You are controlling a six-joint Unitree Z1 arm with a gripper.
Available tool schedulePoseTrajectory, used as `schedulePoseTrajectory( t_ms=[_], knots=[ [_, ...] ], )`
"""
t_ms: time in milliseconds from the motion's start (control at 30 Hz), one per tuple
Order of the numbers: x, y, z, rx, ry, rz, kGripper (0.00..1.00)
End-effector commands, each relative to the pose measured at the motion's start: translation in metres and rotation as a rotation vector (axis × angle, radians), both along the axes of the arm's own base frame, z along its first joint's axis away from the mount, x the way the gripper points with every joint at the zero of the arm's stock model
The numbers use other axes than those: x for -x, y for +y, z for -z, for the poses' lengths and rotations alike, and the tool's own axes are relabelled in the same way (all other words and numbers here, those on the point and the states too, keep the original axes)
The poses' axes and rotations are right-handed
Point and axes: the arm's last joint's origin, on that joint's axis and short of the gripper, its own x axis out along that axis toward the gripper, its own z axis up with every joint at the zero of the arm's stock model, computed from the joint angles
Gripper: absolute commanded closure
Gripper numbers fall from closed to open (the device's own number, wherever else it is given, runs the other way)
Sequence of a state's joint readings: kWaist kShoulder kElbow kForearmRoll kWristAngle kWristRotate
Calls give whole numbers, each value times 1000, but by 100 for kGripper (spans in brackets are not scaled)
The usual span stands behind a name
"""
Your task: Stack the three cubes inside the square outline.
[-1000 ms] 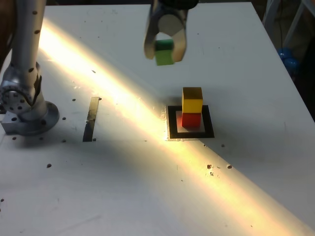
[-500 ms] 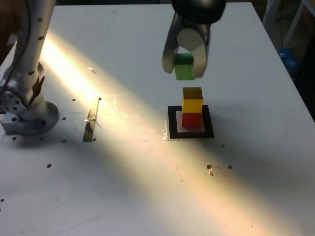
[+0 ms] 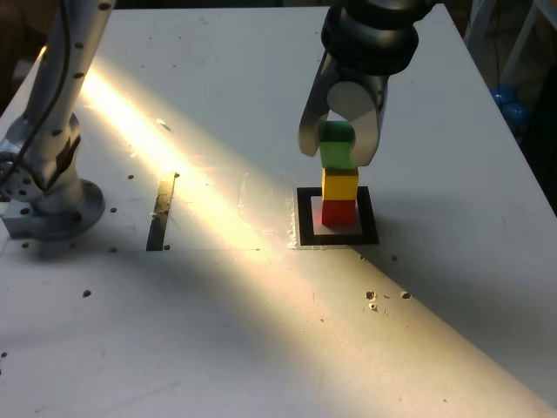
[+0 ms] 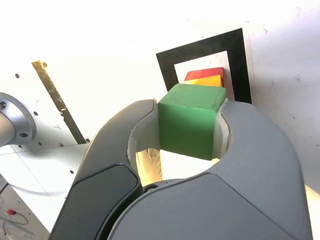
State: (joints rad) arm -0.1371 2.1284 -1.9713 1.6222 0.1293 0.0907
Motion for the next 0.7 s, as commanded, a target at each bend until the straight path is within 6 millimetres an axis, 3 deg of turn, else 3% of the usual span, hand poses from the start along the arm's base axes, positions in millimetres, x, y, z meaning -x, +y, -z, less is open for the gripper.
schedulePoseTrajectory(
  t_ms=[0, 67, 133, 467, 667],
  knots=[
    [0, 0, -1, -2, 8, -1, 33],
    [1, 0, -2, 0, 4, -1, 13],
    [2, 0, -4, 3, 0, -1, 1],
    [20, 2, -17, 8, -12, -7, 0],
    [67, 9, -37, -26, -33, -63, 0]
  ],
)
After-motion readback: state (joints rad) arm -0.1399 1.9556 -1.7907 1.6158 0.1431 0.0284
